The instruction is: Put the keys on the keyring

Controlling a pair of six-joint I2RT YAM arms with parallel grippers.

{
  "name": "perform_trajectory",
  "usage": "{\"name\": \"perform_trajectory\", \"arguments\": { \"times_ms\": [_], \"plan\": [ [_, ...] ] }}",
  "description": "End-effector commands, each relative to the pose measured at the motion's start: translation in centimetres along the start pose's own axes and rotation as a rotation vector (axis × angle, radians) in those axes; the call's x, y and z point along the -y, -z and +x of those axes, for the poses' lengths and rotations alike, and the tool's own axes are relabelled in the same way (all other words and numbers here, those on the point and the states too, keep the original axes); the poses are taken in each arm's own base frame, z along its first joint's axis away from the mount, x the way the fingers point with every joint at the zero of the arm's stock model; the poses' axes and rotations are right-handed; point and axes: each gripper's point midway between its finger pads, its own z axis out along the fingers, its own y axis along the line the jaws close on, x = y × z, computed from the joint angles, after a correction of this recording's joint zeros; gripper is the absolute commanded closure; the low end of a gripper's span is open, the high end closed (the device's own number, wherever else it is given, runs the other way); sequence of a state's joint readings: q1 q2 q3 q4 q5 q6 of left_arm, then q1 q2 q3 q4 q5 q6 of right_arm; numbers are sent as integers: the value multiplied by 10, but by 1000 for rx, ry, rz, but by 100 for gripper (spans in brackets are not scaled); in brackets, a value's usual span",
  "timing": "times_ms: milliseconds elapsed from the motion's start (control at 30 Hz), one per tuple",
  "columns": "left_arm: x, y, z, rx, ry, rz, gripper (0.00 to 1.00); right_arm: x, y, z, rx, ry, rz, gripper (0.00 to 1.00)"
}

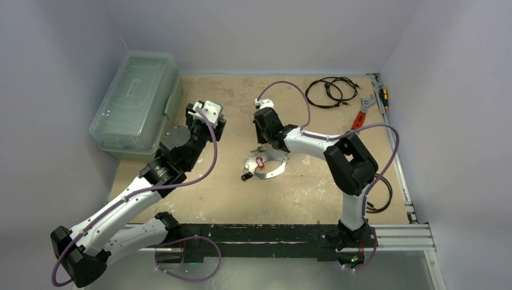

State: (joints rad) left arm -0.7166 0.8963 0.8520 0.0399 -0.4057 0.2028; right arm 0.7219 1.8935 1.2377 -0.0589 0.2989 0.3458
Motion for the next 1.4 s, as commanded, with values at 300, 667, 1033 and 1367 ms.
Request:
{"name": "perform_trajectory", "arguments": {
  "times_ms": [300, 667, 1033, 1367],
  "plan": [
    [-5, 2, -9, 35, 4, -20, 43, -7, -49, -55, 64, -82, -90, 25],
    [-5, 2, -8, 35, 5, -20, 36, 15, 60, -194, 400, -86, -96, 1],
    [-11, 4, -11, 44, 16, -51, 5, 56, 243, -229, 838, -138, -136, 1],
    [-7, 3, -10, 46, 19, -34, 5, 104, 284, -148, 884, -228, -64, 1]
  ]
}}
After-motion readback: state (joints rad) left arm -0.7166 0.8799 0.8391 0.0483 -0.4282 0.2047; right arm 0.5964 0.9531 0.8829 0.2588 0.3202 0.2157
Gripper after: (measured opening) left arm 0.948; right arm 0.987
